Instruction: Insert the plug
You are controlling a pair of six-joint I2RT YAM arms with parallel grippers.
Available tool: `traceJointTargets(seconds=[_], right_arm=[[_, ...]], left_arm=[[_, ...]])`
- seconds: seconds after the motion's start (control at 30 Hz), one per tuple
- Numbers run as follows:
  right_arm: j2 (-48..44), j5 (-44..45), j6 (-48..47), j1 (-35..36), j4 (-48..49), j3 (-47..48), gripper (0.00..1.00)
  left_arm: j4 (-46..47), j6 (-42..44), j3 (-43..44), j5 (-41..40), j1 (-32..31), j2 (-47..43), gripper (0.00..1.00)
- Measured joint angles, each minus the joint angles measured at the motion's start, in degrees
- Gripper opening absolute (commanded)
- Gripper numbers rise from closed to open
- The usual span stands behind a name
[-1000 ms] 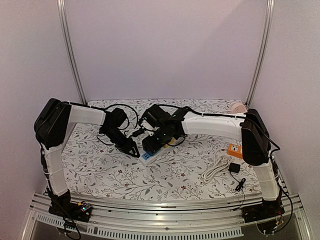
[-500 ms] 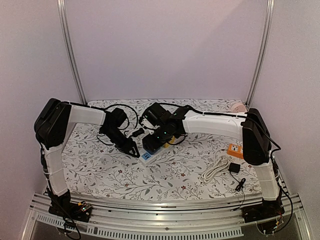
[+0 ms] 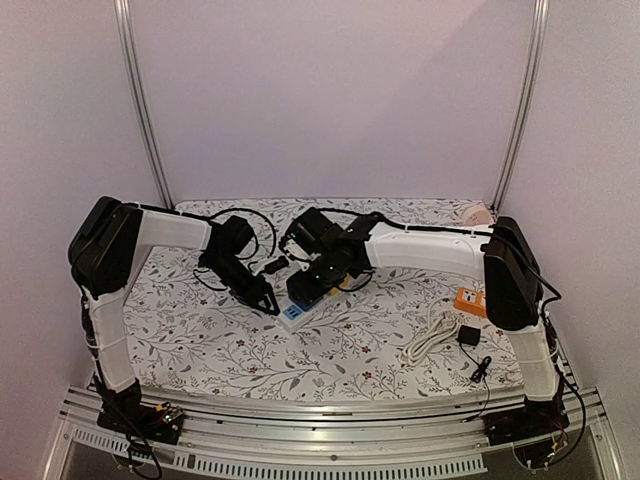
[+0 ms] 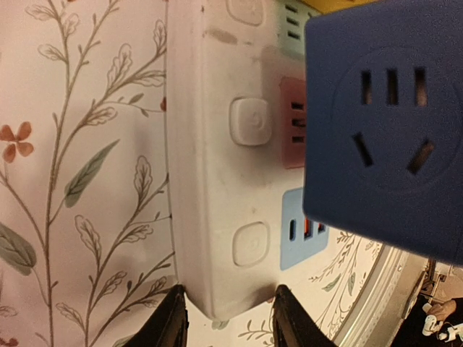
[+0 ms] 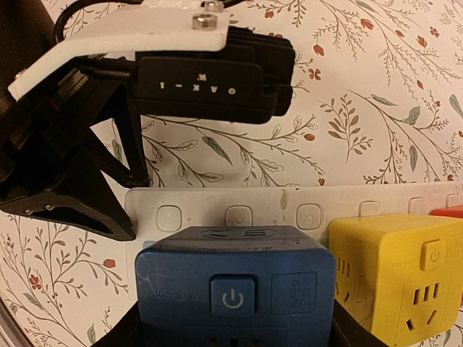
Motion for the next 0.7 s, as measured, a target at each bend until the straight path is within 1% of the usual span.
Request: traceJointTargets(seconds=[0.4,0.7], right_arm=[[-0.09,0.66,0.22,0.13,2.21,-2.05,0.0],[0.9,0.72,0.17,0.15,1.2,-1.38,0.0]], left_arm=[[-0.02,0.04,0.0,-0.07,0.0,0.0,0.39],[-0.09,0.83,0.02,-0.04,-0.02,-0.02,0.4]])
